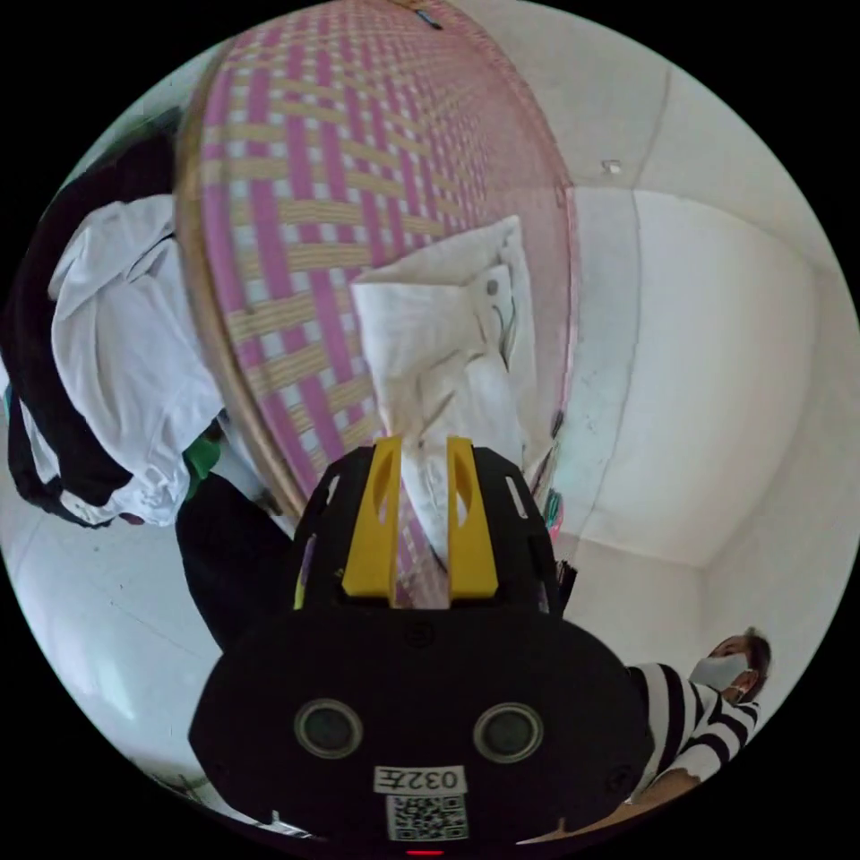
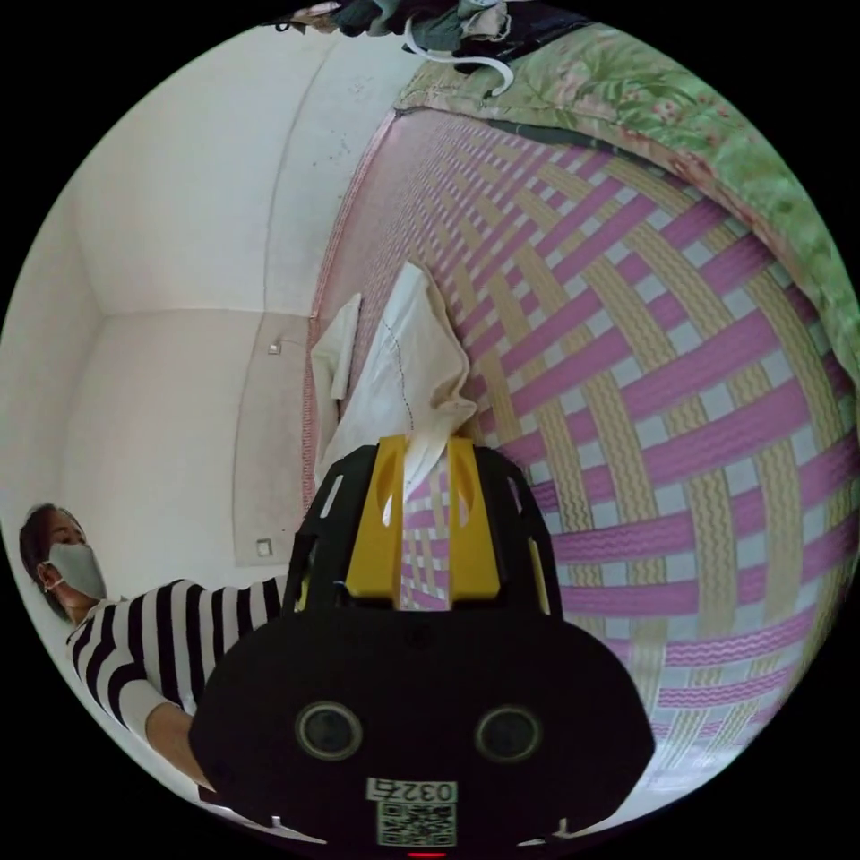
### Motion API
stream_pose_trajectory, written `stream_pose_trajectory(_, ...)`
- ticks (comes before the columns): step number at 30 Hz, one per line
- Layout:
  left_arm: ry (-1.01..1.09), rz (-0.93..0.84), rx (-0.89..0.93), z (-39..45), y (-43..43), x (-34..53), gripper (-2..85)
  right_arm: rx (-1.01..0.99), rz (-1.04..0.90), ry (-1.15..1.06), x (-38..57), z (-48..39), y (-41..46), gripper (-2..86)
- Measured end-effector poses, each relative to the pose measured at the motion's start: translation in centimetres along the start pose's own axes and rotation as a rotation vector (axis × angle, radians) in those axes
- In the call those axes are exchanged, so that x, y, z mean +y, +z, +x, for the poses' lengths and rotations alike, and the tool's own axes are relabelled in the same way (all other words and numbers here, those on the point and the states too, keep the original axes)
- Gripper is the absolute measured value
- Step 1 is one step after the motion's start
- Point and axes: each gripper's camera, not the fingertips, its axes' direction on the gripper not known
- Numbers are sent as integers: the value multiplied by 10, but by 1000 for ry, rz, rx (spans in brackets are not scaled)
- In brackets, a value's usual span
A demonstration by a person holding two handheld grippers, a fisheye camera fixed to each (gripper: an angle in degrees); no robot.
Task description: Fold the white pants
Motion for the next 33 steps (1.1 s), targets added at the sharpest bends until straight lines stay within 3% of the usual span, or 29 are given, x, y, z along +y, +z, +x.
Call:
stream_pose_trajectory(5, -78, 212, 101, -31, -21, 20, 61, -104, 8, 8, 0, 8, 15, 80)
stream_pose_trajectory(15, -87, 183, 170, -40, 9, -13, 43, -81, 27, 32, -13, -16, 29, 26)
stream_pose_trajectory(18, -174, 183, 173, -29, 22, -25, -5, -45, -11, -57, -39, -68, 35, 3)
stream_pose_trajectory(21, -196, 185, 444, -6, 29, -43, -11, 30, -32, -231, -64, -151, 35, -5)
stream_pose_trajectory(25, 55, 153, 547, 69, 8, -76, -10, -101, 85, -415, -66, -248, 5, -8)
stream_pose_trajectory(28, 134, 100, 477, 85, -8, -93, -9, -50, 122, -381, -56, -259, -6, -8)
stream_pose_trajectory(30, 113, 26, 276, 77, -9, -104, -9, 67, 36, -275, -52, -230, 13, -8)
stream_pose_trajectory(32, 48, -114, -60, 54, 6, -115, -9, 219, -155, -49, -41, -155, 63, -8)
stream_pose_trajectory(33, 27, -131, -99, 46, 9, -117, -9, 253, -198, 11, -35, -134, 75, -7)
